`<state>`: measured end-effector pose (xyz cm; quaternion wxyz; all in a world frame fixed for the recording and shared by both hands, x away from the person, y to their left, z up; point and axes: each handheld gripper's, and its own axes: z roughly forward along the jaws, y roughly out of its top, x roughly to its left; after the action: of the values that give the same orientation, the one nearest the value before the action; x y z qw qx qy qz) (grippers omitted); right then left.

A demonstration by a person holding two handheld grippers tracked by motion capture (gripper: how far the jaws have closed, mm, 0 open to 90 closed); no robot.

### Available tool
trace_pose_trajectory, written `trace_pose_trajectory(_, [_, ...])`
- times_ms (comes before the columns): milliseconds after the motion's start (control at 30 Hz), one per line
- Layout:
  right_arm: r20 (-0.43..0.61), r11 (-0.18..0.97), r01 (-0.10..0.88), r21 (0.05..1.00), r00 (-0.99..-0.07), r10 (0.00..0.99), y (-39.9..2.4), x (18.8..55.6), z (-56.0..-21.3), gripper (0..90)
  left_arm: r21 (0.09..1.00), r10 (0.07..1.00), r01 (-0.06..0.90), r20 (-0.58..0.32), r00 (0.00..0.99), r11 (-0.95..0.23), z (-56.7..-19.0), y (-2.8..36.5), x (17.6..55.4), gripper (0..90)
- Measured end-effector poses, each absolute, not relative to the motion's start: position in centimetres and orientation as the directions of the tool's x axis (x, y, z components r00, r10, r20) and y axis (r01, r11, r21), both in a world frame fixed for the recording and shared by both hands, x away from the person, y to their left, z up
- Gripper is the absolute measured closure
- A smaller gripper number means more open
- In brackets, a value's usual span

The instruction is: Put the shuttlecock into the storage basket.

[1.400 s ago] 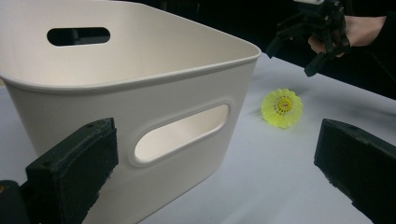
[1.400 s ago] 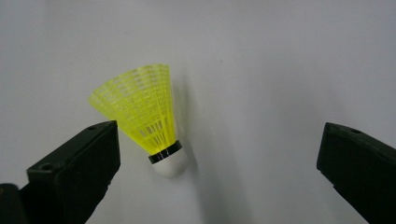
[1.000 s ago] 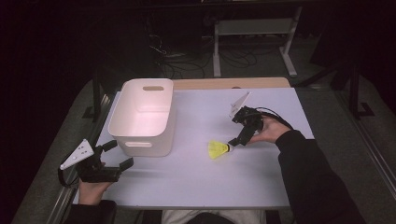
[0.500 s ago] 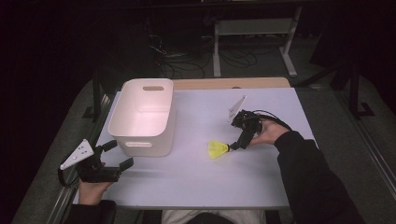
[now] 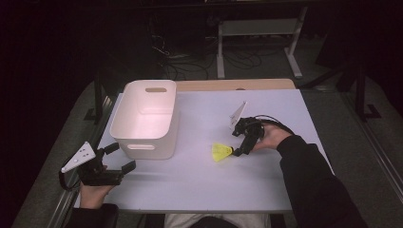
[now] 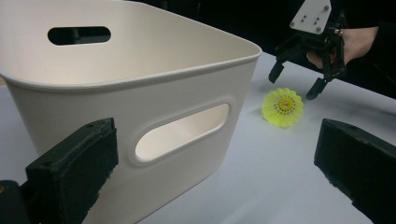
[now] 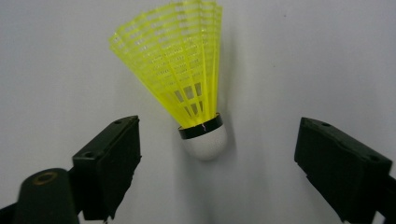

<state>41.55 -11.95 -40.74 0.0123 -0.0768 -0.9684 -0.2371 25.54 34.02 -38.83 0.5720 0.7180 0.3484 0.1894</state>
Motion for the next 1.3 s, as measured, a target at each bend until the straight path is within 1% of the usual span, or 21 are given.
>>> trace_pose_trajectory(67, [0.069,0.879,0.149,0.452,-0.989,0.132,-11.9,41.4,-41.0,18.3,0.954,0.717,0.283,-0.127,0.686,-0.102,-38.8,34.0,25.5,0.0])
trace_pose_trajectory(100, [0.069,0.879,0.149,0.452,-0.989,0.132,-11.9,41.4,-41.0,18.3,0.954,0.717,0.283,-0.127,0.686,-0.102,-38.8,34.0,25.5,0.0])
trace_pose_trajectory(133, [0.073,0.882,0.142,0.45,-0.99,0.123,-11.9,41.4,-41.2,22.8,0.954,0.717,0.283,-0.127,0.685,-0.102,-38.8,34.0,25.5,0.0])
trace_pose_trajectory(167, [0.07,0.882,0.139,0.451,-0.99,0.121,-11.9,41.3,-41.3,25.0,0.953,0.717,0.284,-0.127,0.685,-0.102,-38.8,34.0,25.5,0.0])
trace_pose_trajectory(333, [0.073,0.884,0.134,0.448,-0.991,0.113,-11.8,41.2,-41.6,31.6,0.953,0.717,0.284,-0.127,0.686,-0.103,-38.8,34.0,25.5,0.0])
trace_pose_trajectory(367, [0.075,0.886,0.126,0.446,-0.992,0.103,-11.7,41.2,-41.7,34.6,0.953,0.717,0.284,-0.127,0.685,-0.102,-38.8,34.0,25.5,0.0])
trace_pose_trajectory(533, [0.077,0.887,0.119,0.445,-0.993,0.094,-11.5,41.1,-41.8,38.4,0.953,0.717,0.285,-0.128,0.686,-0.103,-38.8,34.0,25.6,0.0])
trace_pose_trajectory(600, [0.075,0.893,0.106,0.438,-0.994,0.081,-11.3,41.0,-41.9,43.1,0.953,0.717,0.284,-0.126,0.686,-0.104,-38.8,34.0,25.5,0.0])
trace_pose_trajectory(900, [0.066,0.899,0.09,0.428,-0.995,0.068,-11.2,41.0,-42.0,53.8,0.953,0.717,0.286,-0.128,0.685,-0.103,-38.8,34.0,25.6,0.0])
trace_pose_trajectory(1000, [0.067,0.901,0.087,0.426,-0.996,0.065,-11.2,41.0,-42.0,59.7,0.953,0.716,0.287,-0.132,0.686,-0.1,-38.8,34.0,25.6,0.0])
trace_pose_trajectory(1167, [0.068,0.902,0.09,0.422,-0.995,0.067,-11.3,40.9,-42.0,61.3,0.952,0.715,0.287,-0.131,0.686,-0.101,-38.8,34.0,25.6,0.0])
trace_pose_trajectory(1300, [0.082,0.896,0.117,0.429,-0.993,0.09,-11.4,41.1,-41.9,62.8,0.952,0.715,0.287,-0.131,0.687,-0.101,-38.8,34.0,25.6,0.0])
